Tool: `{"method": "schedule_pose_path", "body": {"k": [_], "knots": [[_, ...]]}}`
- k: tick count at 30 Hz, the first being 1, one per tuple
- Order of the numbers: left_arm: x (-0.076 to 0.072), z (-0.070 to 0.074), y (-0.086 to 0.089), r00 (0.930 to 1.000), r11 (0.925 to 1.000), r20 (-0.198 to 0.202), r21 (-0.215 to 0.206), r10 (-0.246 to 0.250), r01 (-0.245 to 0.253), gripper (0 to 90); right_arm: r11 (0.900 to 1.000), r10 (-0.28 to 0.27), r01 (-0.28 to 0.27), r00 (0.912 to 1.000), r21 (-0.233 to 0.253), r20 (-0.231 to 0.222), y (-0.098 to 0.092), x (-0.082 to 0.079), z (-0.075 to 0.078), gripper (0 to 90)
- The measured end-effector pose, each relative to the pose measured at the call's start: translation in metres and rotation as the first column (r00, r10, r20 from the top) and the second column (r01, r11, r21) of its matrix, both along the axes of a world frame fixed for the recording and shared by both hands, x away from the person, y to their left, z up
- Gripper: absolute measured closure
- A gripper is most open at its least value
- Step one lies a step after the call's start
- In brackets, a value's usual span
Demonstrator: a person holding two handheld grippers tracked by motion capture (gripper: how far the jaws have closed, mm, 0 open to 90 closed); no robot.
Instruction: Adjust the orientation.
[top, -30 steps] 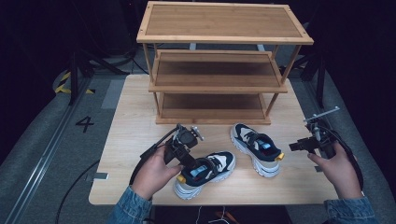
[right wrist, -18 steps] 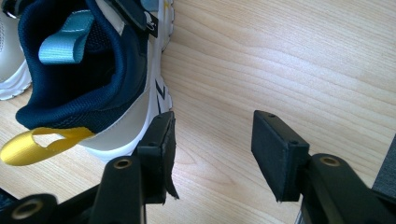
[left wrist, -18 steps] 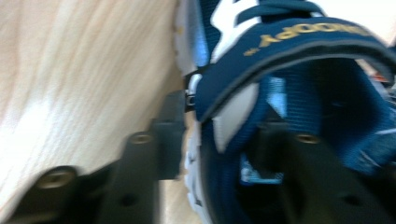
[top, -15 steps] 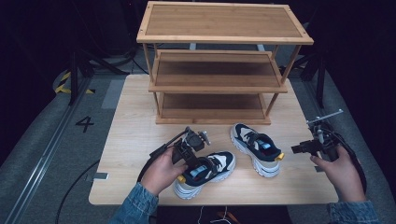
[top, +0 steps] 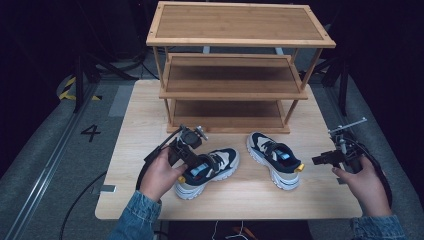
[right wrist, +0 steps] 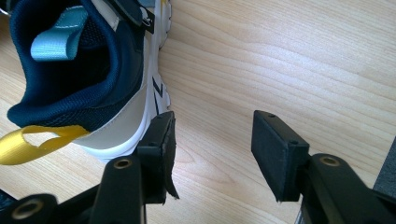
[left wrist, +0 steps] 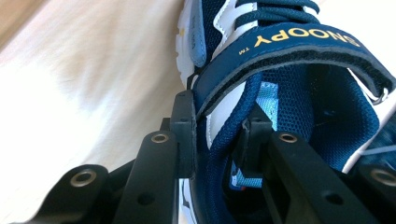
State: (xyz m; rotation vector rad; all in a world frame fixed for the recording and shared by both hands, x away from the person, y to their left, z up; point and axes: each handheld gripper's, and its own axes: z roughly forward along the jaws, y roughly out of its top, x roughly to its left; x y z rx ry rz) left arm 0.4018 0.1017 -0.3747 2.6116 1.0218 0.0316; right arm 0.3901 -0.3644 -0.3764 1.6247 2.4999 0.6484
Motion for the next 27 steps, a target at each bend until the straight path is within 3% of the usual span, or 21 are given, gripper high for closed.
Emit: {"method": "schedule_pose_path", "body": {"k": [4, 7, 10, 13, 17, 20, 24, 26, 27], "knots": [[0.013, -0.008, 0.017, 0.9957, 0.9957, 0.013, -0.010, 0.092, -0.092, 72.6, 1.000, 0.002, -0.002, 1.0000, -0.005, -0.001, 0.000, -0.001, -0.001, 50.0], [0.020, -0.016, 0.024, 0.9869, 0.9866, 0.003, -0.023, 0.162, -0.161, 71.7, 1.000, -0.001, 0.001, 1.0000, -0.007, -0.006, -0.001, -0.001, -0.002, 50.0], [0.024, -0.018, 0.030, 0.9841, 0.9836, -0.025, -0.036, 0.176, -0.176, 69.6, 1.000, 0.001, -0.001, 1.0000, -0.008, -0.008, -0.001, -0.001, -0.002, 49.9], [0.023, -0.013, 0.036, 0.9819, 0.9791, -0.030, -0.075, 0.187, -0.189, 57.0, 1.000, -0.001, 0.001, 1.0000, -0.007, -0.003, -0.001, -0.001, -0.001, 49.8], [0.015, 0.000, 0.044, 0.9797, 0.9766, 0.004, -0.080, 0.200, -0.199, 50.5, 1.000, 0.000, 0.000, 1.0000, -0.005, -0.002, -0.001, 0.000, 0.000, 49.7], [0.009, 0.009, 0.055, 0.9759, 0.9721, 0.007, -0.090, 0.218, -0.217, 51.3, 1.000, 0.003, -0.003, 1.0000, -0.001, 0.001, 0.001, 0.001, 0.001, 49.7], [0.003, 0.012, 0.070, 0.9636, 0.9636, 0.018, -0.027, 0.267, -0.266, 58.9, 1.000, 0.015, -0.015, 0.9999, -0.005, 0.005, 0.003, 0.004, 0.003, 49.6], [0.002, 0.007, 0.075, 0.9554, 0.9555, -0.019, -0.004, 0.295, -0.295, 64.6, 1.000, 0.019, -0.019, 0.9998, -0.004, 0.007, 0.005, 0.006, 0.003, 49.7], [0.003, 0.004, 0.077, 0.9557, 0.9560, -0.032, 0.027, 0.293, -0.292, 66.8, 1.000, 0.019, -0.019, 0.9998, -0.001, 0.006, 0.007, 0.006, 0.003, 49.7]]}}
